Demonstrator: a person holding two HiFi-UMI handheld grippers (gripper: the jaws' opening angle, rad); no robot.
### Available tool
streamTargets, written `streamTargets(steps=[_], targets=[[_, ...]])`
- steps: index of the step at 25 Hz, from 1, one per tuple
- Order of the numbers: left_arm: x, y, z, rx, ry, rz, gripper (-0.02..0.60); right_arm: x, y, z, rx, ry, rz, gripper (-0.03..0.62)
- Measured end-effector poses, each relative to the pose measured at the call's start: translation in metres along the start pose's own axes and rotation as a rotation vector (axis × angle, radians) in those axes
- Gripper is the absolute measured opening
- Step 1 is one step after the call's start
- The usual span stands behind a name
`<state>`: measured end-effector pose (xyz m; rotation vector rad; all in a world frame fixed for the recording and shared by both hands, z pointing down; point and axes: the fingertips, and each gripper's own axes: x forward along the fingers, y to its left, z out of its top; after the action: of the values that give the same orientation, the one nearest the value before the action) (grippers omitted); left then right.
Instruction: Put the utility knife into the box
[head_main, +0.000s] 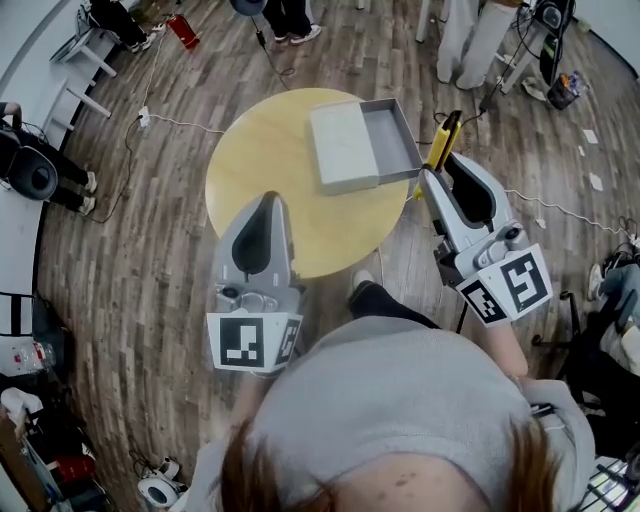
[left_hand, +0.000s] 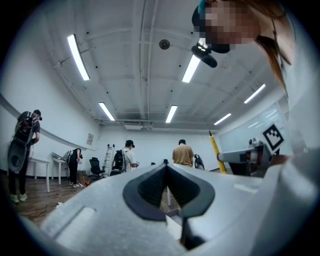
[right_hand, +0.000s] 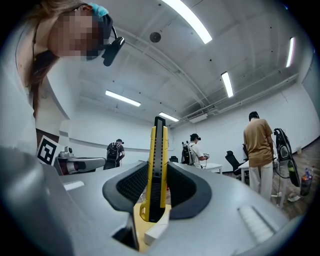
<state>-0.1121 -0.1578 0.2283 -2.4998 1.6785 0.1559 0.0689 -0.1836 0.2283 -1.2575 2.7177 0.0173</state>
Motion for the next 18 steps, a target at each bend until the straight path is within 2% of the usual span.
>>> streamTargets(steps=[7,18], targets=[[0.061,0.010,-0.014,-0.008,0.003,0.006,0.002,0.043,-0.047,-0.004,0.001,0.011,0.016,0.121],[0.100,0.036,-0.019,0.005,0.031,-0.003,0.002,0.089,-0.075,-0.015,0.046,0.036,0.003,0.121]])
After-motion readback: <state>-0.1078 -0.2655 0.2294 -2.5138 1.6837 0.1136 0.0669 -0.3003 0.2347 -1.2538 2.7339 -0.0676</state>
